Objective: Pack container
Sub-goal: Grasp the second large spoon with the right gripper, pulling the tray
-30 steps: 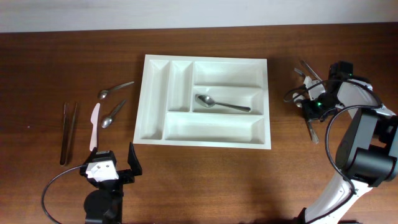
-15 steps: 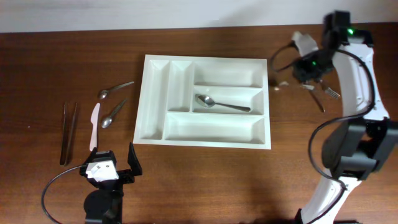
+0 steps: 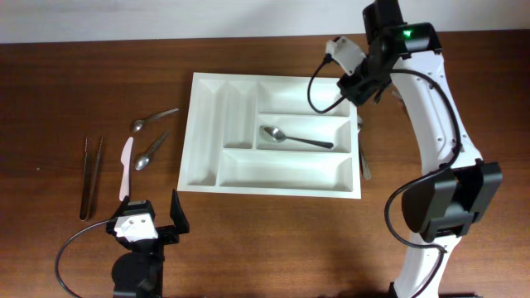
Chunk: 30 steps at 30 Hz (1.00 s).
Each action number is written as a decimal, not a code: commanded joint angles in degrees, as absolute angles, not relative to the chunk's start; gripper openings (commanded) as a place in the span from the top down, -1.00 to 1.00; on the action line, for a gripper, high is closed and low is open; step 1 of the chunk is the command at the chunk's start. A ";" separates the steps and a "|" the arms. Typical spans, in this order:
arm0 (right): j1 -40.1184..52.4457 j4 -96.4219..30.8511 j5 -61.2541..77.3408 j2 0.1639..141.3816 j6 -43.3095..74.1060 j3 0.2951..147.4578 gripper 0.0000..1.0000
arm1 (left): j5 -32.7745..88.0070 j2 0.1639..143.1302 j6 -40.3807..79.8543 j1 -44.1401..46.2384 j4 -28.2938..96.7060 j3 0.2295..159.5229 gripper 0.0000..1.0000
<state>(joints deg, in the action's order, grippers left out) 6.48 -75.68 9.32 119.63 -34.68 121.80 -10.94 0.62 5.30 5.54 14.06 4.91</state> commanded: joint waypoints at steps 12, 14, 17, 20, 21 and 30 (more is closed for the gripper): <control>-7.49 -78.61 8.45 118.76 -27.29 118.13 -0.23 | -10.33 0.30 4.19 5.19 13.91 4.47 -0.99; -8.40 -77.14 9.96 118.76 -26.44 114.65 -0.22 | -10.33 0.30 4.19 5.19 13.91 4.47 -0.98; -8.51 -73.17 13.02 118.76 -26.02 107.44 -0.21 | -10.33 0.30 4.19 5.19 13.91 4.47 -0.99; -8.14 -68.86 13.37 118.76 -24.62 100.97 -0.21 | -10.33 0.30 4.19 5.19 13.91 4.47 -0.99; -8.14 -66.89 13.45 118.76 -23.83 98.17 -0.21 | -10.33 0.30 4.19 5.19 13.91 4.47 -0.99; -7.90 -60.97 17.82 118.76 -23.44 88.79 -0.04 | -10.33 0.30 4.19 5.19 13.91 4.47 -0.98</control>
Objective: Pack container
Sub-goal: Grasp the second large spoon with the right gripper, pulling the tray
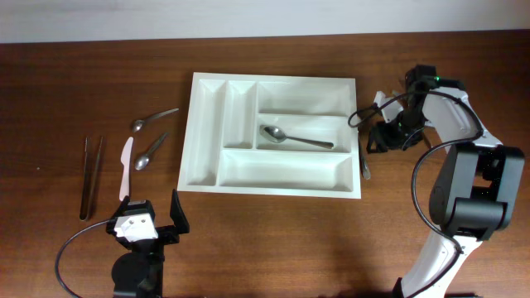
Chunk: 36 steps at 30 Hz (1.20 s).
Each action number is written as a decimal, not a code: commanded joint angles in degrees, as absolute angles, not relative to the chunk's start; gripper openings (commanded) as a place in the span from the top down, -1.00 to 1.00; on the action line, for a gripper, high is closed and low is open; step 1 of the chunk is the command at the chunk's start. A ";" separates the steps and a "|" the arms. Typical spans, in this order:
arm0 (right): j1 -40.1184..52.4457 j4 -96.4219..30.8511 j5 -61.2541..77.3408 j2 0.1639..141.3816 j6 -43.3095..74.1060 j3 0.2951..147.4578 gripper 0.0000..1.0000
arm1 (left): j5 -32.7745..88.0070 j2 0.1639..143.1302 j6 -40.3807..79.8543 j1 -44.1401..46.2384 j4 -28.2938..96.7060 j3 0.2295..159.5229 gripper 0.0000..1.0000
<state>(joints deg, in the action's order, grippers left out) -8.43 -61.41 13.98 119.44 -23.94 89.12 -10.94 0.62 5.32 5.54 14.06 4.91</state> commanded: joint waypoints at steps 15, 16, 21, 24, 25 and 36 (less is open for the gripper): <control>1.45 -56.49 17.10 118.76 -20.18 88.82 -0.05 | -10.33 0.30 4.19 5.19 13.91 4.47 -0.98; 1.45 -56.49 15.97 118.76 -19.79 88.82 -0.06 | -10.33 0.30 4.19 5.19 13.91 4.47 -0.99; 0.08 -56.69 9.78 118.76 -18.15 88.82 -0.15 | -10.33 0.30 4.19 5.19 13.91 4.47 -0.98; -0.89 -56.60 9.87 118.76 -18.15 89.43 -0.16 | -10.33 0.30 4.19 5.19 13.91 4.47 -0.98; -1.10 -56.84 9.85 118.76 -18.17 90.35 -0.20 | -10.33 0.30 4.19 5.19 13.91 4.47 -0.98; -1.17 -56.27 7.66 119.42 -18.79 92.05 -0.28 | -10.33 0.30 4.19 5.19 13.91 4.47 -0.99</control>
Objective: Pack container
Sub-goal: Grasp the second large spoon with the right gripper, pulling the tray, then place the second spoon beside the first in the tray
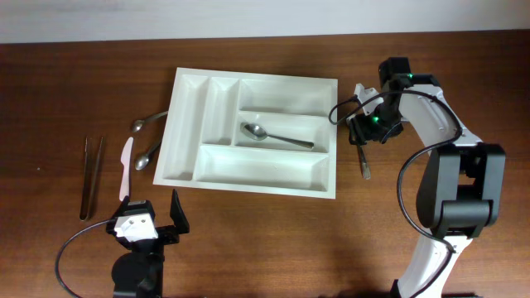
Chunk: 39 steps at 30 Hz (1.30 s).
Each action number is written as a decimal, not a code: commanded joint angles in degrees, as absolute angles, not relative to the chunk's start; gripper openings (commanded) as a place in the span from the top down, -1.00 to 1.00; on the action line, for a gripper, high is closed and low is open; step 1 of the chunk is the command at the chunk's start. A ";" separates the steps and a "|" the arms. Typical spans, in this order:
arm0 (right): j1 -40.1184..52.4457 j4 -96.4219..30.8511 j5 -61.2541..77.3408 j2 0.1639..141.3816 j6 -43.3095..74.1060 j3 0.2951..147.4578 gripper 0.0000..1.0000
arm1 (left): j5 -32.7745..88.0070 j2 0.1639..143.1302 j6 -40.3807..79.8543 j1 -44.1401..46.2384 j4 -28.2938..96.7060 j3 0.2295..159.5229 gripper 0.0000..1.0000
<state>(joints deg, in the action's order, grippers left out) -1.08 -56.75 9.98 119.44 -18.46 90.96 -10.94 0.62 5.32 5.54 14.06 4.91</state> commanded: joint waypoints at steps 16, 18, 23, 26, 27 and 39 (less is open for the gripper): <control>-1.58 -51.55 6.42 123.90 -19.22 90.52 -0.33 | -10.33 0.30 4.19 5.19 13.91 4.47 -0.98; -1.58 -51.37 6.35 124.70 -19.22 90.52 -0.33 | -10.33 0.30 4.19 5.19 13.91 4.47 -0.99; -1.58 -51.13 6.35 125.95 -19.22 90.52 0.17 | -10.33 0.30 4.19 5.19 13.91 4.47 -0.99; -1.58 -51.13 6.33 125.99 -19.20 90.52 0.43 | -10.33 0.30 4.19 5.19 13.91 4.47 -0.98; -1.58 -51.16 6.33 125.99 -19.22 90.52 0.55 | -10.33 0.30 4.19 5.19 13.91 4.47 -0.99; -1.50 -59.99 5.74 121.38 -19.20 104.14 0.92 | -10.33 0.30 4.19 5.19 13.91 4.47 -0.99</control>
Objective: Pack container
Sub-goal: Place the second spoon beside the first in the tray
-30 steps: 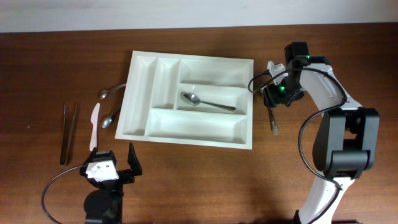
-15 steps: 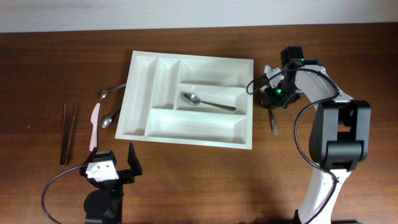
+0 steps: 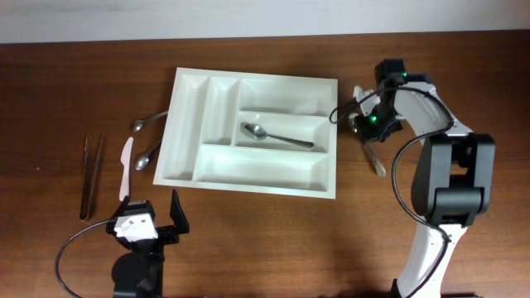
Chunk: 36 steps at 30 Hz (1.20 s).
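Note:
A white cutlery tray (image 3: 184, 124) lies mid-table, slightly turned. One metal spoon (image 3: 277, 137) rests in its middle compartment. Just right of the tray my right gripper (image 3: 365, 127) is down at the top end of a metal utensil (image 3: 375, 157), which lies on the wood slanting down to the right. From overhead the wrist hides the fingers, so their state is unclear. My left gripper (image 3: 154, 217) stands open at the near left edge, holding nothing.
Left of the tray lie two metal spoons (image 3: 154, 118) (image 3: 150, 154), a white plastic knife (image 3: 125, 166) and two dark slim sticks (image 3: 91, 175). The right arm's cable loops near the tray's right wall.
The utensil right of the tray lay straight up and down; its lower end has now swung to the right. My right gripper has shifted slightly at its top end. Tray and left arm are unchanged.
First my right gripper was high over the tray's far right corner, with the utensil tucked against the tray's right wall. Then the gripper was down beside that wall. Later the tray lay further left and slightly turned, with the utensil lying free. Now the utensil is slanted.

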Each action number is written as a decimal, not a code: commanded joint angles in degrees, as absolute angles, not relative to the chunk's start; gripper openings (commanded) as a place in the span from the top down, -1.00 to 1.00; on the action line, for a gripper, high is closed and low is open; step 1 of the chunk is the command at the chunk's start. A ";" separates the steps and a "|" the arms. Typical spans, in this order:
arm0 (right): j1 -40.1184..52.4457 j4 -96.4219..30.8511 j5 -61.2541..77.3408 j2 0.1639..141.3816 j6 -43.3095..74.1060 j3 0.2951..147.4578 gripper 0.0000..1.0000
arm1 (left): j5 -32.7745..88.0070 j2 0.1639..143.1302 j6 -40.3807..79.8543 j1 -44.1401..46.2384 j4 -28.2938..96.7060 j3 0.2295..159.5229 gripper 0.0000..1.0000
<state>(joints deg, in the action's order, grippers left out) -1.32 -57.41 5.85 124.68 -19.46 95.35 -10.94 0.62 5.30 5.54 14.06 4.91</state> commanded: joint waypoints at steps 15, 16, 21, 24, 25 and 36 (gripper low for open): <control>13.43 -78.32 23.83 120.07 -51.35 123.04 0.93 | -10.33 0.30 4.19 5.19 13.91 4.47 -0.98; 14.63 -78.67 23.81 120.18 -53.12 123.04 0.92 | -10.33 0.30 4.19 5.19 13.91 4.47 -0.98; 19.38 -79.05 23.77 122.21 -57.19 122.76 0.93 | -10.33 0.30 4.19 5.19 13.91 4.47 -0.99; 20.40 -78.78 23.77 123.98 -56.69 122.69 0.92 | -10.33 0.30 4.19 5.19 13.91 4.47 -0.99; 20.40 -78.81 23.77 124.33 -56.62 122.69 0.92 | -10.33 0.30 4.19 5.19 13.91 4.47 -0.98; 7.84 -78.11 10.52 122.63 -32.03 122.83 -0.17 | -10.33 0.30 4.19 5.19 13.91 4.47 -0.98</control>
<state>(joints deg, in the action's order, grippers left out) 14.11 -77.58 15.11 124.77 -40.53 122.56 -10.94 0.62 5.30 5.54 14.06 4.91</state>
